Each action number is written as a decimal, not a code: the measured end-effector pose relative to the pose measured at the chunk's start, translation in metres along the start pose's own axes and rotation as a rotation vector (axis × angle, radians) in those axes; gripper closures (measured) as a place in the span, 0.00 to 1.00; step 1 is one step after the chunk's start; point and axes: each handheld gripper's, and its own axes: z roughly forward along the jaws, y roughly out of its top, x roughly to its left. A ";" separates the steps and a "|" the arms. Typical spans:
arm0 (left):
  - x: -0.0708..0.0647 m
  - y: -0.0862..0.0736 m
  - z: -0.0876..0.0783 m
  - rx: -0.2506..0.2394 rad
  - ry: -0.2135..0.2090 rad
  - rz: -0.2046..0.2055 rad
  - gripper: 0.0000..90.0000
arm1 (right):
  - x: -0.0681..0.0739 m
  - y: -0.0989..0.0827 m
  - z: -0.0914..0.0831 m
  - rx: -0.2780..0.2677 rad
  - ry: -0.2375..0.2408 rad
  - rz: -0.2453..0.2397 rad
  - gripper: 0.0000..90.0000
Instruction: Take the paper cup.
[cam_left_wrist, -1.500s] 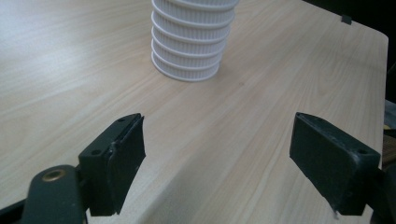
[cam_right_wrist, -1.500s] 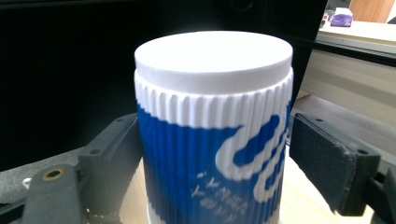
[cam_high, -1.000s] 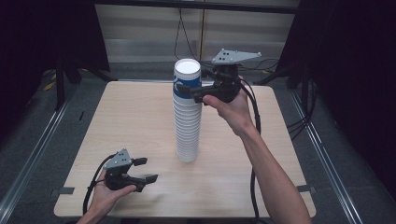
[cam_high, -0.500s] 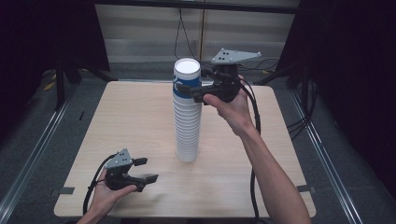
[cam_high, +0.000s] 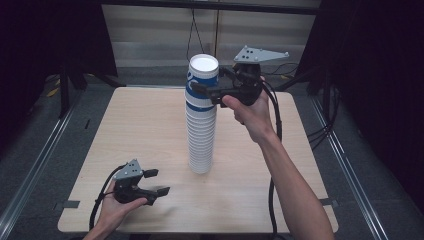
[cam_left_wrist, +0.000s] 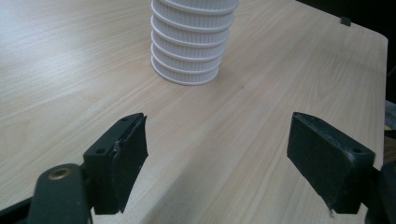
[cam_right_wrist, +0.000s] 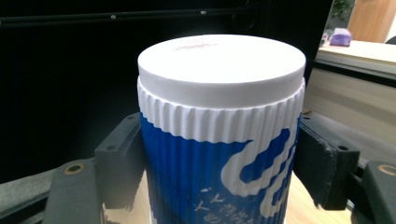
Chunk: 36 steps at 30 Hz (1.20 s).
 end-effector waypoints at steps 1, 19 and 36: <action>0.000 0.000 0.000 0.000 0.000 -0.002 0.22 | 0.000 0.001 -0.001 -0.013 0.001 0.010 0.29; 0.001 -0.001 0.000 0.006 0.012 -0.009 0.22 | 0.001 0.014 -0.006 -0.111 -0.012 0.030 0.29; 0.003 0.000 -0.001 0.010 0.023 -0.014 0.22 | 0.004 0.018 -0.015 -0.179 -0.021 0.024 0.30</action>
